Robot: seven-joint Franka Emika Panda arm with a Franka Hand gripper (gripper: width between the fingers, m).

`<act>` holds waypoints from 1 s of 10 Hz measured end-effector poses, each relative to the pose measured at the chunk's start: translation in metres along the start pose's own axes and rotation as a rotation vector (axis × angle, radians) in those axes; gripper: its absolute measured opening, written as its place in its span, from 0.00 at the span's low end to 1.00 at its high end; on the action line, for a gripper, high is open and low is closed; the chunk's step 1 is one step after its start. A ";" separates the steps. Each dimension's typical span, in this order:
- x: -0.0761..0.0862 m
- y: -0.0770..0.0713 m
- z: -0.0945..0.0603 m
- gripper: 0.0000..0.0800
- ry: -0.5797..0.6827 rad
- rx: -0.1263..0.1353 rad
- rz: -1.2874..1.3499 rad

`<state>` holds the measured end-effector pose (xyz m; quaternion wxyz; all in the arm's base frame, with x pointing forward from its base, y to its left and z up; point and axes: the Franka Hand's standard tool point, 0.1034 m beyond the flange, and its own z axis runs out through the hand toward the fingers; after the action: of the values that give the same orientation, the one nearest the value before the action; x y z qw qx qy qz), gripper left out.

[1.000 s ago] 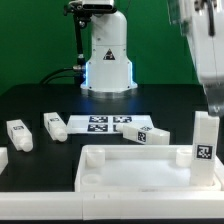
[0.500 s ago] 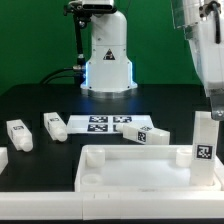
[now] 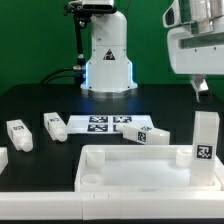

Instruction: Assemble desk

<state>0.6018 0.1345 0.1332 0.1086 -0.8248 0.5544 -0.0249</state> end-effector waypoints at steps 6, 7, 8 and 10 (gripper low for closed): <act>0.008 0.001 0.001 0.81 0.022 0.010 -0.531; 0.008 0.005 0.000 0.81 0.022 0.000 -0.716; 0.003 0.006 -0.003 0.81 0.027 -0.016 -0.869; 0.005 0.007 -0.002 0.81 0.031 -0.026 -0.975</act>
Offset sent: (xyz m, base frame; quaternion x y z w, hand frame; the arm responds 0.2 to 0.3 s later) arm 0.0000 0.0000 0.0000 0.0000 0.0000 -0.1296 0.9916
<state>0.5968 0.1267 0.1330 0.0655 -0.9892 0.1053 -0.0781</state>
